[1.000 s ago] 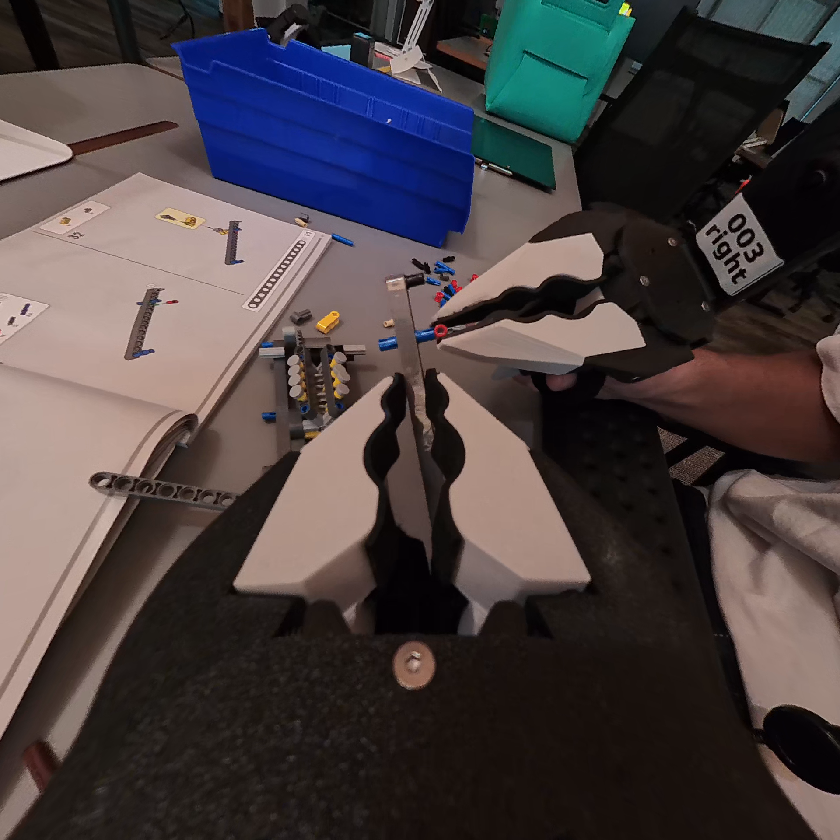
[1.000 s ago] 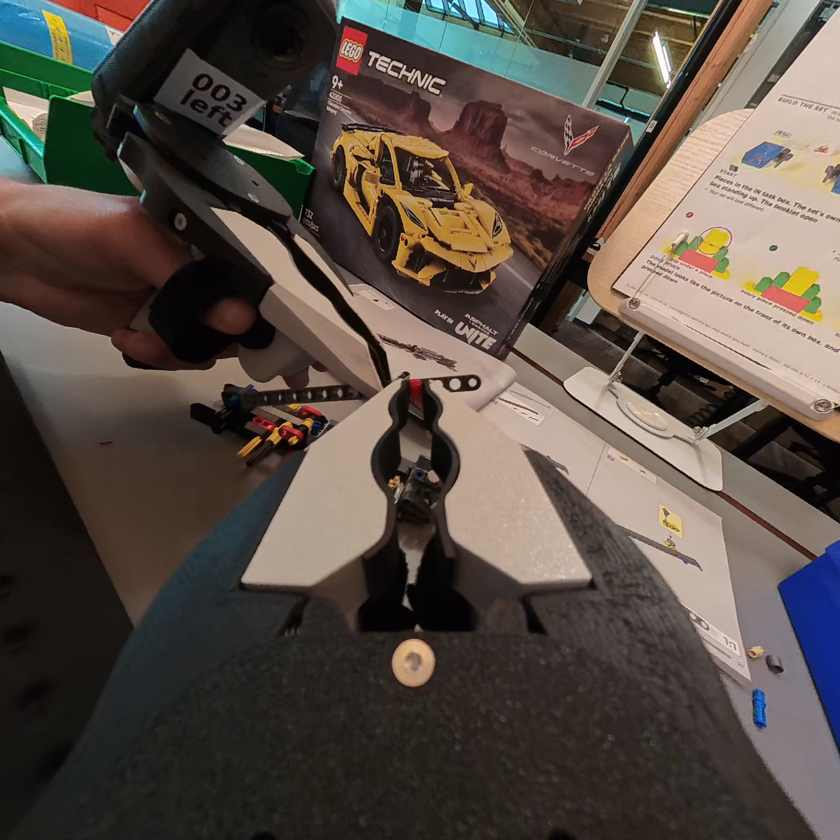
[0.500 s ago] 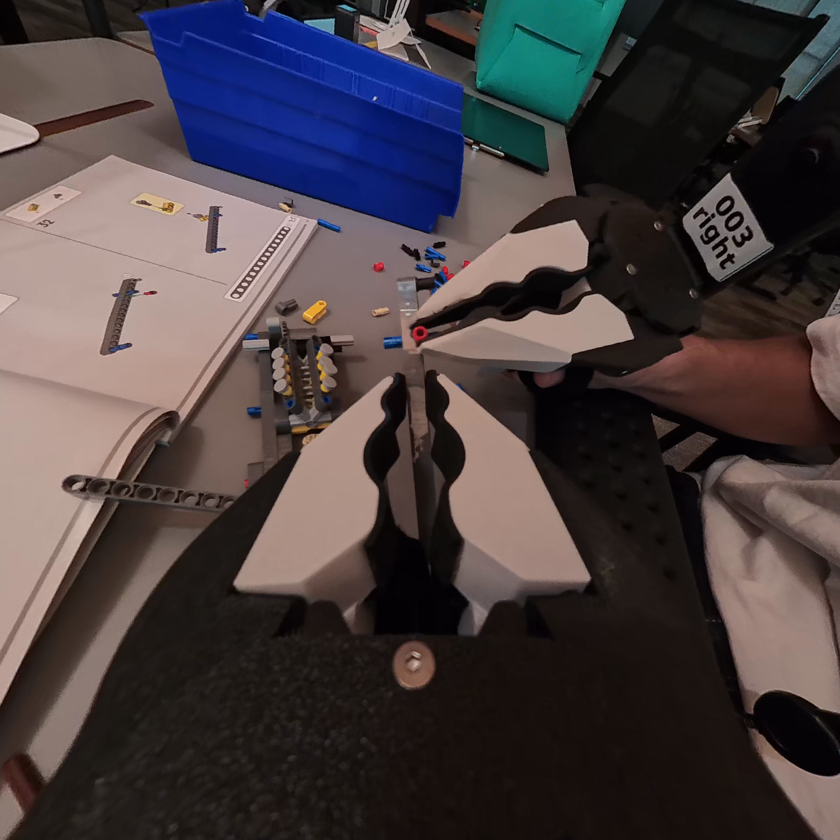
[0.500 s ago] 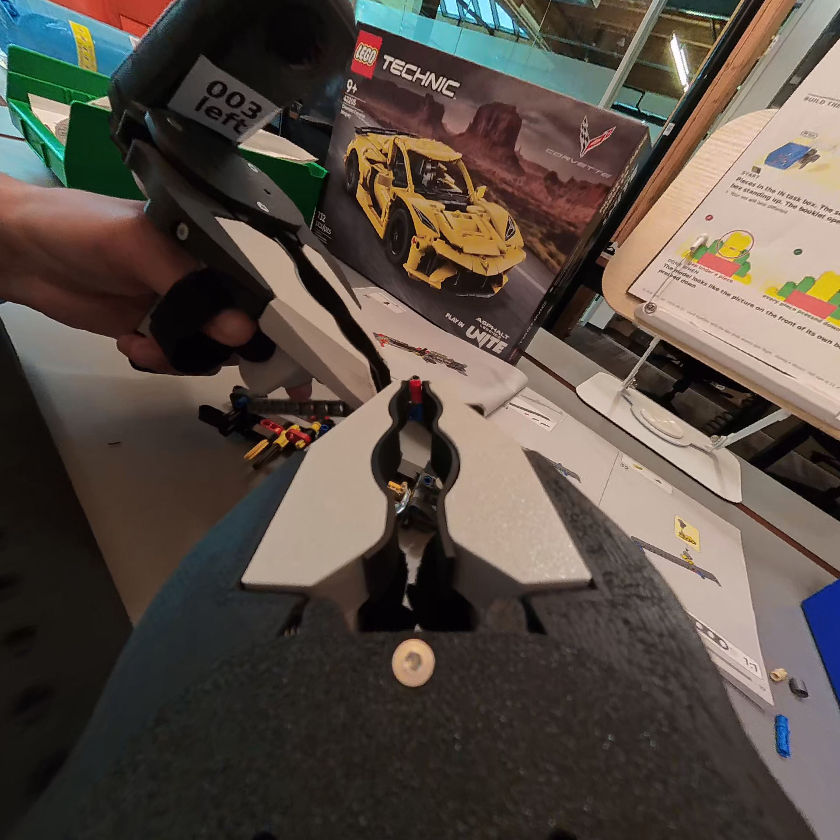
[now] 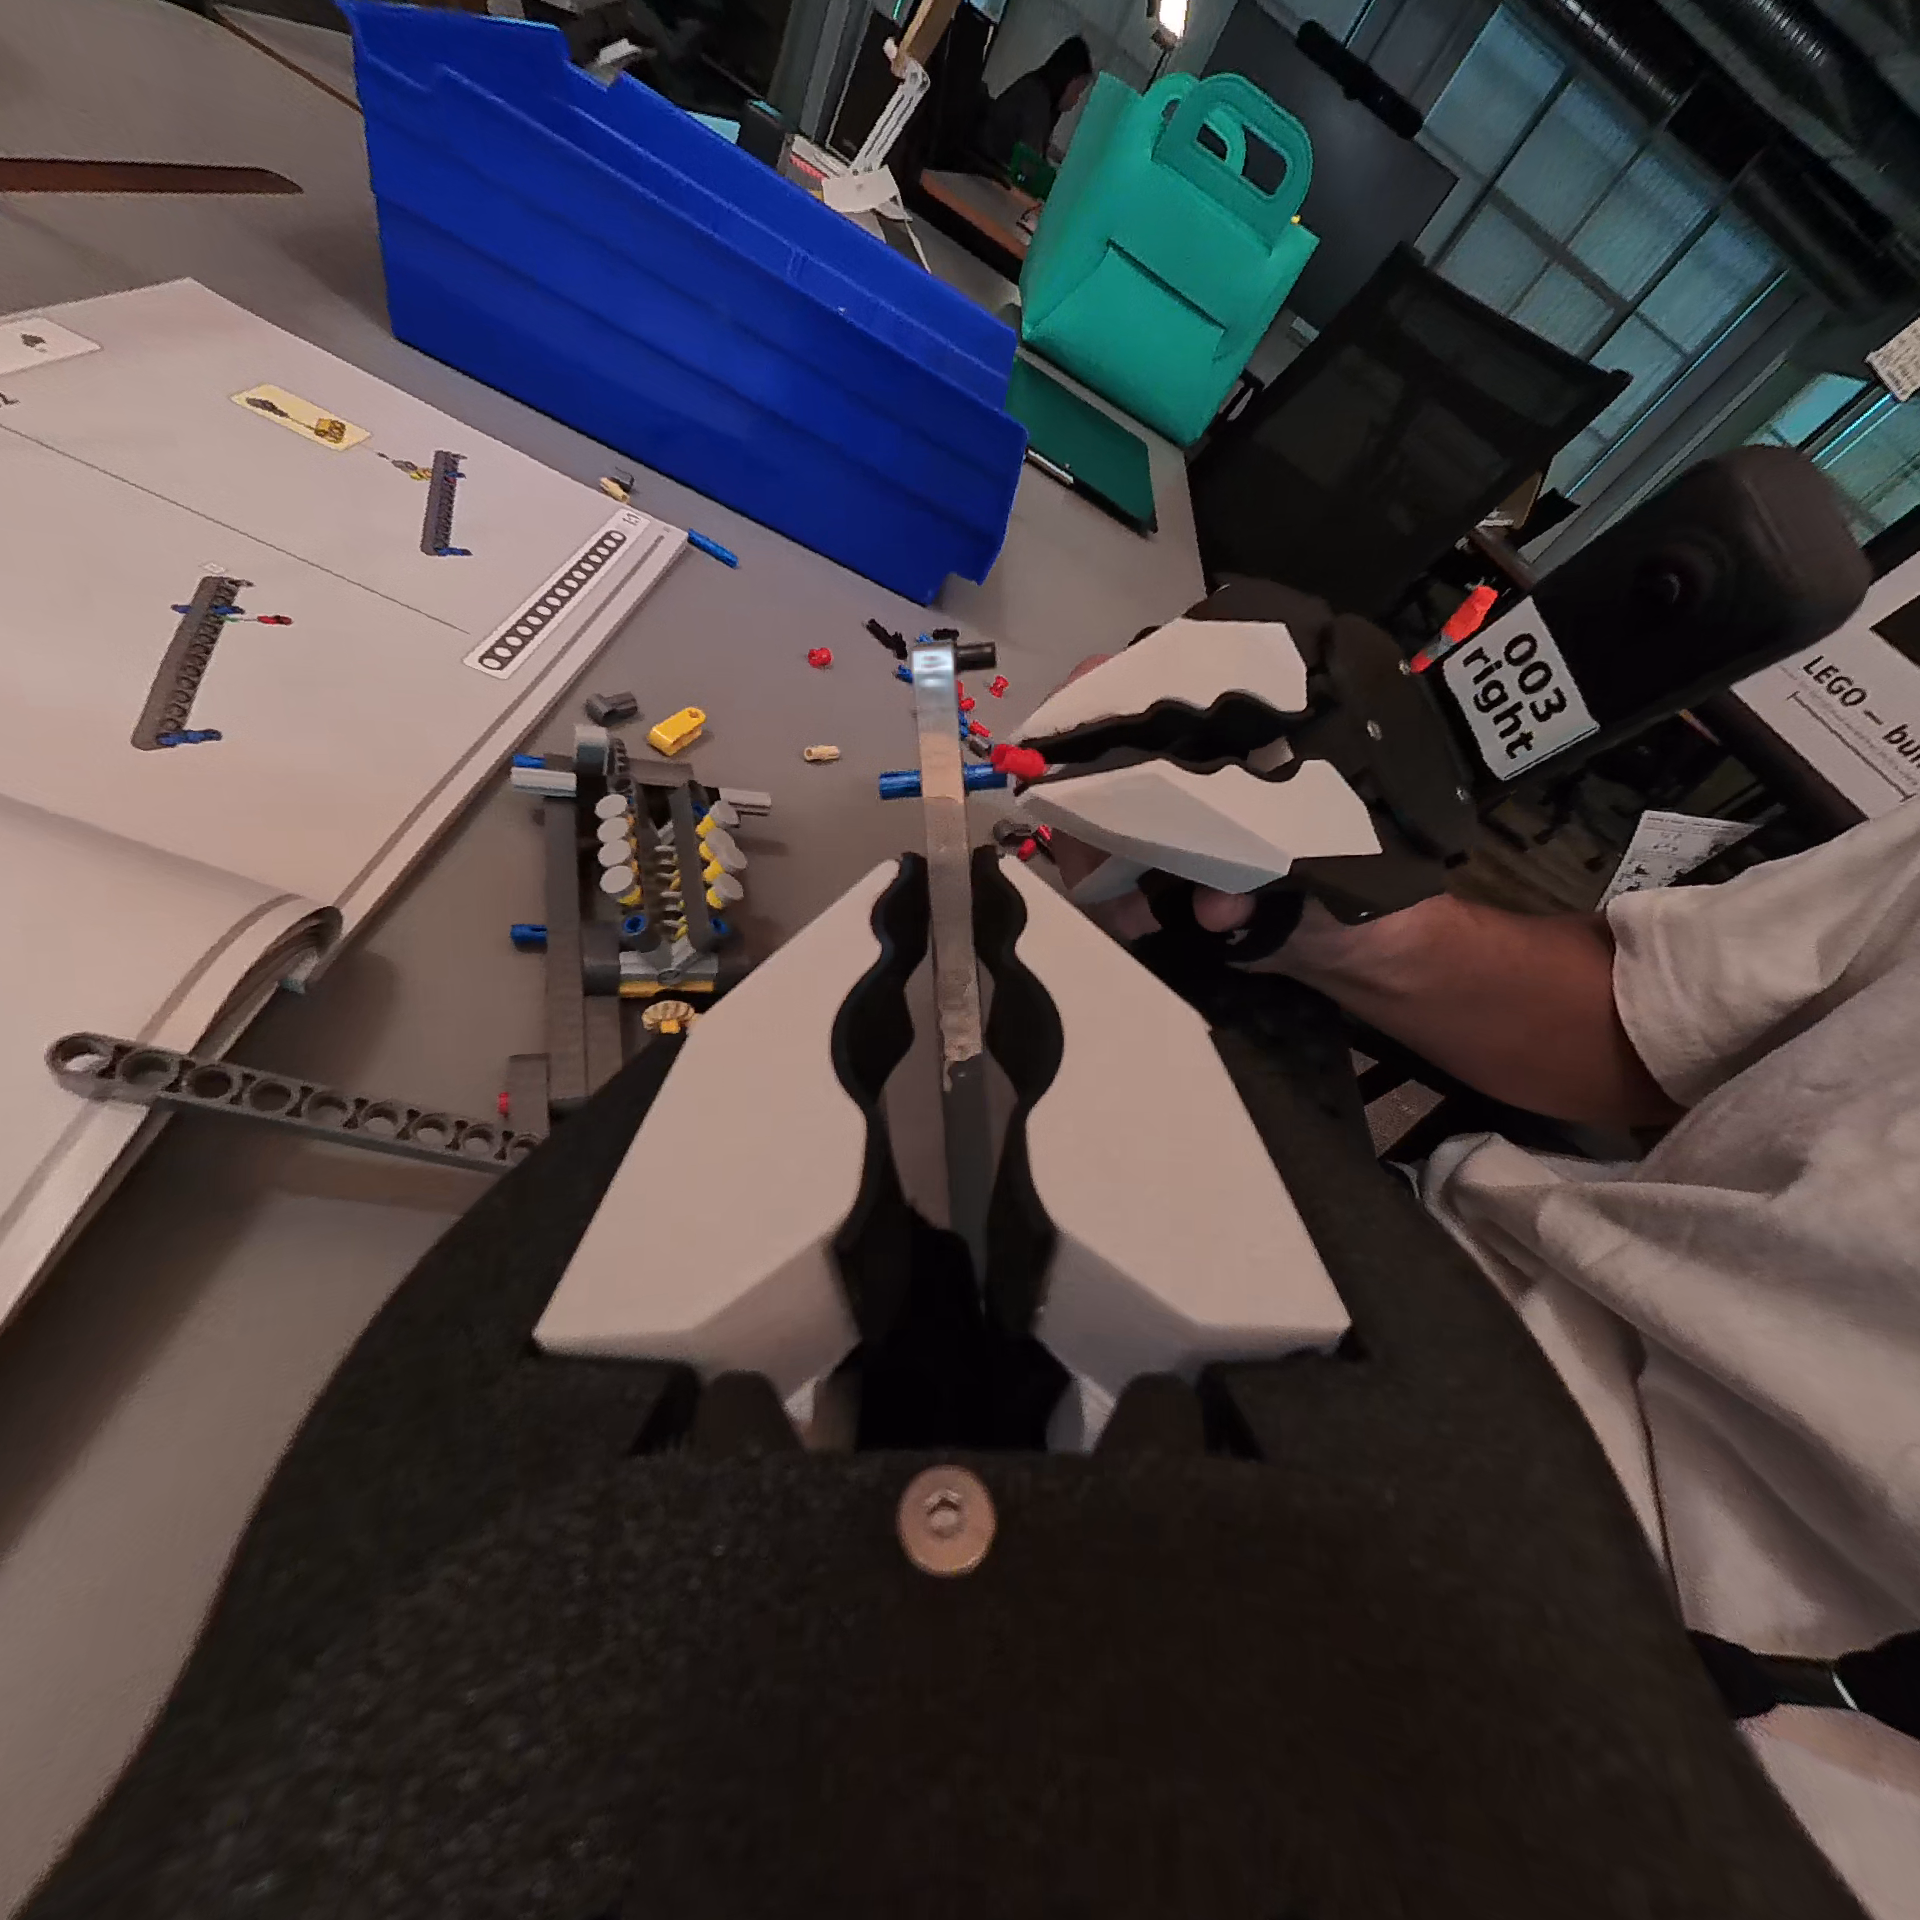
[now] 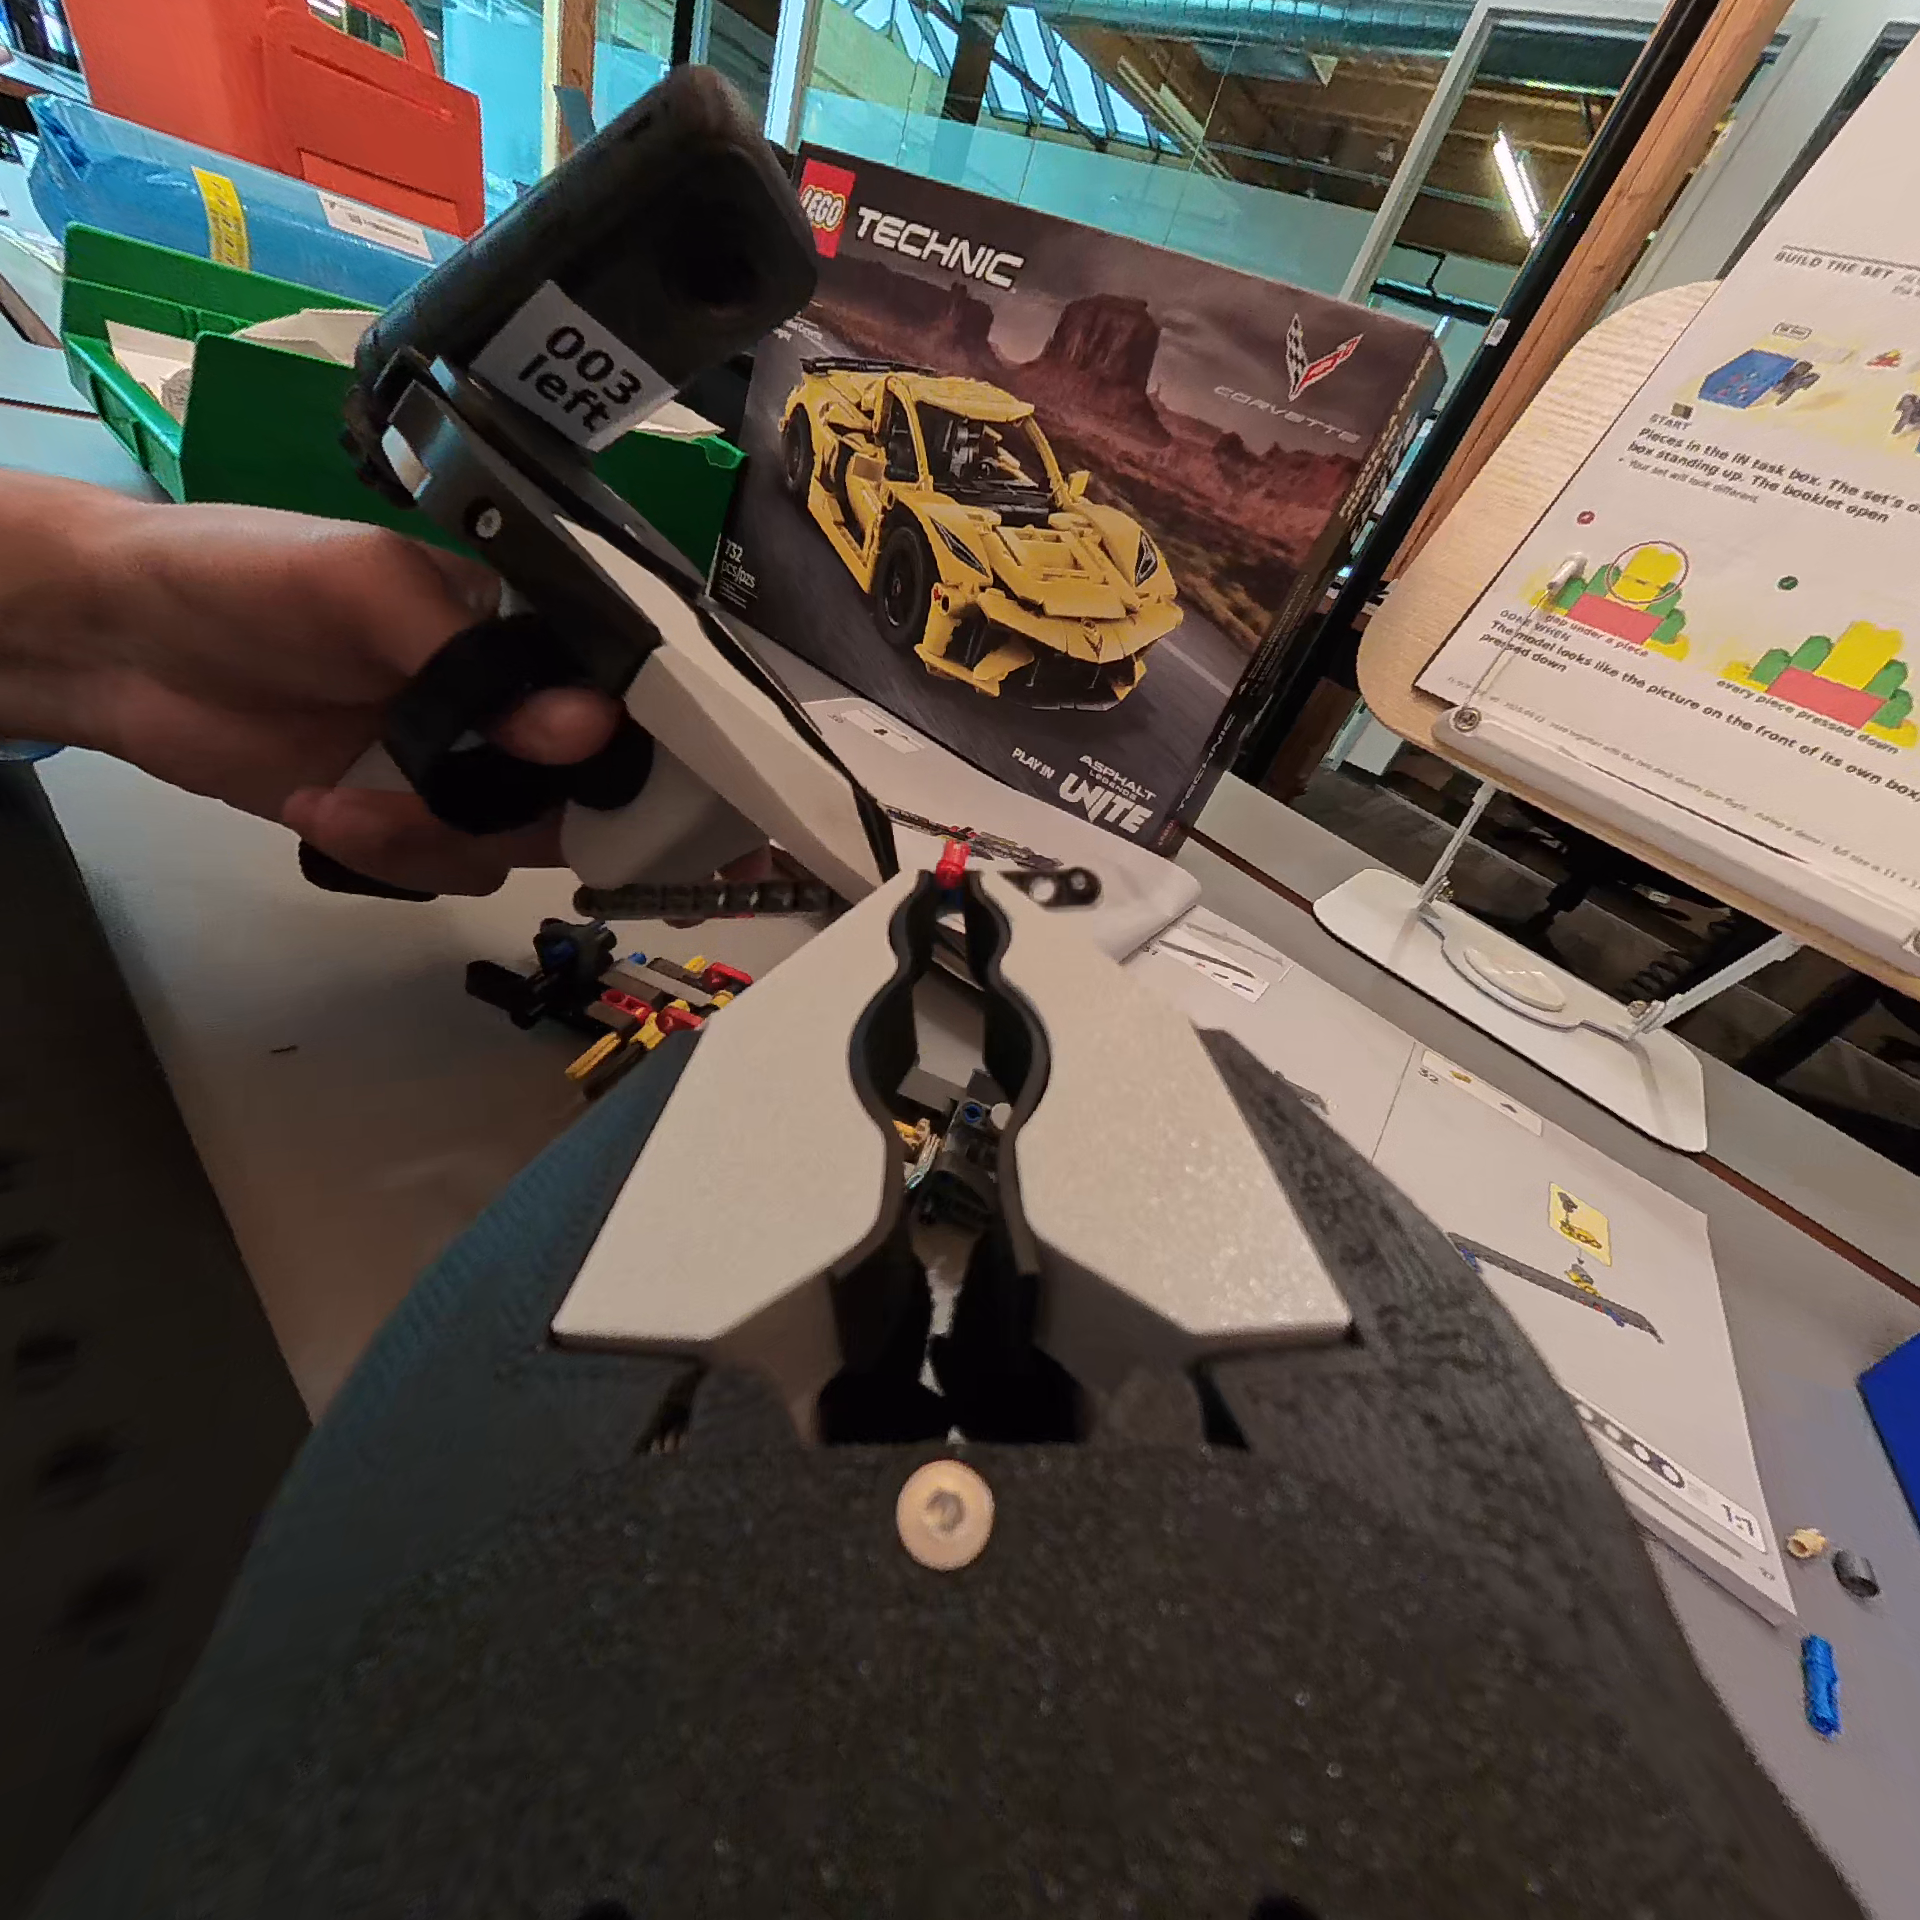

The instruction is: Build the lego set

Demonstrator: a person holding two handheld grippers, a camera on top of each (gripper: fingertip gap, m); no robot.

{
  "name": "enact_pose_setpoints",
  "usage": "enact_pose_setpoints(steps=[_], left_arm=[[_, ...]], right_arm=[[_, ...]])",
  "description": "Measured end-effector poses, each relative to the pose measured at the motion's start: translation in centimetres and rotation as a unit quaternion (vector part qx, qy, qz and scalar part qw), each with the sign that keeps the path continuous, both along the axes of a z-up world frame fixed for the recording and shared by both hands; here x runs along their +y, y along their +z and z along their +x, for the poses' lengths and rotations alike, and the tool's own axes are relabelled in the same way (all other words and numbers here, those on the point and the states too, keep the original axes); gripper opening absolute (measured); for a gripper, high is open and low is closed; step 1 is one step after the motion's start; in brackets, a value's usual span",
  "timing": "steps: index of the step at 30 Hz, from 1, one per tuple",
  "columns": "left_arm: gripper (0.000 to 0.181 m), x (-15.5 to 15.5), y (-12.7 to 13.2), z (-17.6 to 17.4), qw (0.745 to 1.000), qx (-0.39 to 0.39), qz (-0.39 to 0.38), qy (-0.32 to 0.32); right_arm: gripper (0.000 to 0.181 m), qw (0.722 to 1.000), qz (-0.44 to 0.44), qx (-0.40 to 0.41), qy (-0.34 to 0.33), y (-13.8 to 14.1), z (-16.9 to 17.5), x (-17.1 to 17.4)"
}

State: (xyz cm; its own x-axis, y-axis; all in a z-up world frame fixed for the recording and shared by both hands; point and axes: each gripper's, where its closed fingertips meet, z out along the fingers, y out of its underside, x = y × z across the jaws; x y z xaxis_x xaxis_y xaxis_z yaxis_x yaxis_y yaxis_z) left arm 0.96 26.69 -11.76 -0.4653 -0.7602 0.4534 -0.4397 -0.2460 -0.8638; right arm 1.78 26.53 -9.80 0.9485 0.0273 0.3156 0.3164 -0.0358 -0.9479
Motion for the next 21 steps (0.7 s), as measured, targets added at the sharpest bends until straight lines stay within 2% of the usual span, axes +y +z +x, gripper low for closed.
enact_pose_setpoints(steps=[4, 7, 9, 11, 15, 18, 21], left_arm=[[0.007, 0.2, 0.0, 0.1, 1.0, -0.002, 0.009, 0.006], [0.007, 1.2, -0.5, 0.3, 0.998, -0.003, 0.057, 0.03], [0.007, 2.0, -0.9, 0.5, 0.994, -0.003, 0.096, 0.051], [0.007, 2.4, -1.1, 0.5, 0.991, -0.003, 0.116, 0.061], [0.007, 2.1, -1.3, 0.6, 0.991, -0.001, 0.12, 0.058], [0.007, 2.0, -1.7, 0.6, 0.99, 0.001, 0.132, 0.057], [0.007, 2.3, -1.8, 0.7, 0.988, 0.0, 0.141, 0.063]], right_arm=[[0.004, 1.0, 0.002, 0.0, 0.001, 0.1, 0.0, 0.0], [0.004, 1.0, -0.027, 0.003, -0.001, -0.1, 0.3, -0.6], [0.004, 0.995, -0.097, 0.001, -0.008, -0.9, 1.3, -1.5], [0.004, 0.976, -0.218, -0.012, -0.003, -2.8, 2.6, -3.2], [0.004, 0.889, -0.45, -0.063, 0.064, -6.2, 5.1, -8.5], [0.004, 0.806, -0.578, -0.098, 0.089, -7.8, 7.5, -11.4], [0.004, 0.725, -0.672, -0.087, 0.121, -8.7, 8.4, -12.9]])
